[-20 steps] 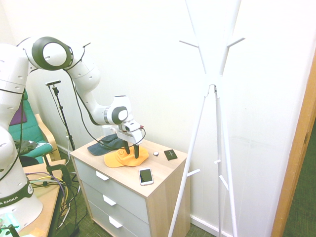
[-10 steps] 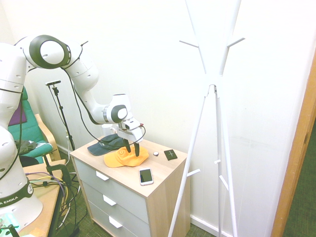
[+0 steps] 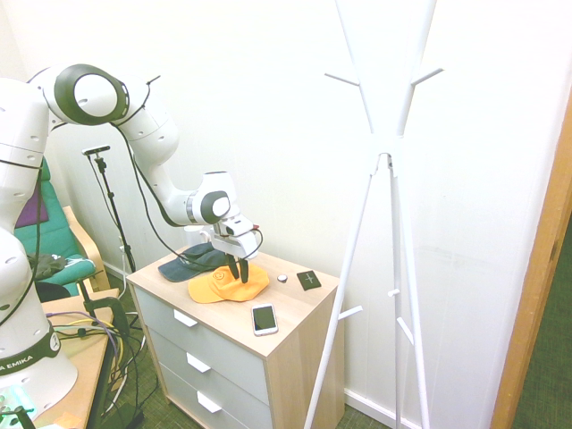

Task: Hang the cap

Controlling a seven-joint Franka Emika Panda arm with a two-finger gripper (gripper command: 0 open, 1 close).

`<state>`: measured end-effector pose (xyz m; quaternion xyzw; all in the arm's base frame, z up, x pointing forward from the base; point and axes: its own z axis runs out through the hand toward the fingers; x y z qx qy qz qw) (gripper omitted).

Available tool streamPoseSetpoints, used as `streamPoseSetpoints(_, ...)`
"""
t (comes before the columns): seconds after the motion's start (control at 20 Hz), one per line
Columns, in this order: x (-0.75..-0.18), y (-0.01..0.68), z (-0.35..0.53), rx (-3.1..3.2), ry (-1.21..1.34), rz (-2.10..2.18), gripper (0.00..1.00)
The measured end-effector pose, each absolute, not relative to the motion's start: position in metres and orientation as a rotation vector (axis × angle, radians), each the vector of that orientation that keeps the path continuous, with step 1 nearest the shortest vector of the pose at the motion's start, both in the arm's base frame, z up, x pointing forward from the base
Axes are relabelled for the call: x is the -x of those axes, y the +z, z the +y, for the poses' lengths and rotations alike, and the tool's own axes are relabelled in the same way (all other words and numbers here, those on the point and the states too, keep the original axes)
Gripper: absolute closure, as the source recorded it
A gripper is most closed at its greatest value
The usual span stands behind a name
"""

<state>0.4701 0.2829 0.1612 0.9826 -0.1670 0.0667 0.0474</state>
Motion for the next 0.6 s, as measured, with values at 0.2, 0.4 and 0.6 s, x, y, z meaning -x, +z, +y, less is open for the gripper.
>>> streamPoseSetpoints(0.2, -0.4705, 0.1602, 0.2818, -2.994, 0.203, -0.511, 1.00)
streamPoseSetpoints(0.4, -0.4713, 0.1597, 0.2808, -2.992, 0.204, -0.513, 1.00)
streamPoseSetpoints(0.6, -0.4719, 0.1578, 0.2795, -2.989, 0.203, -0.515, 1.00)
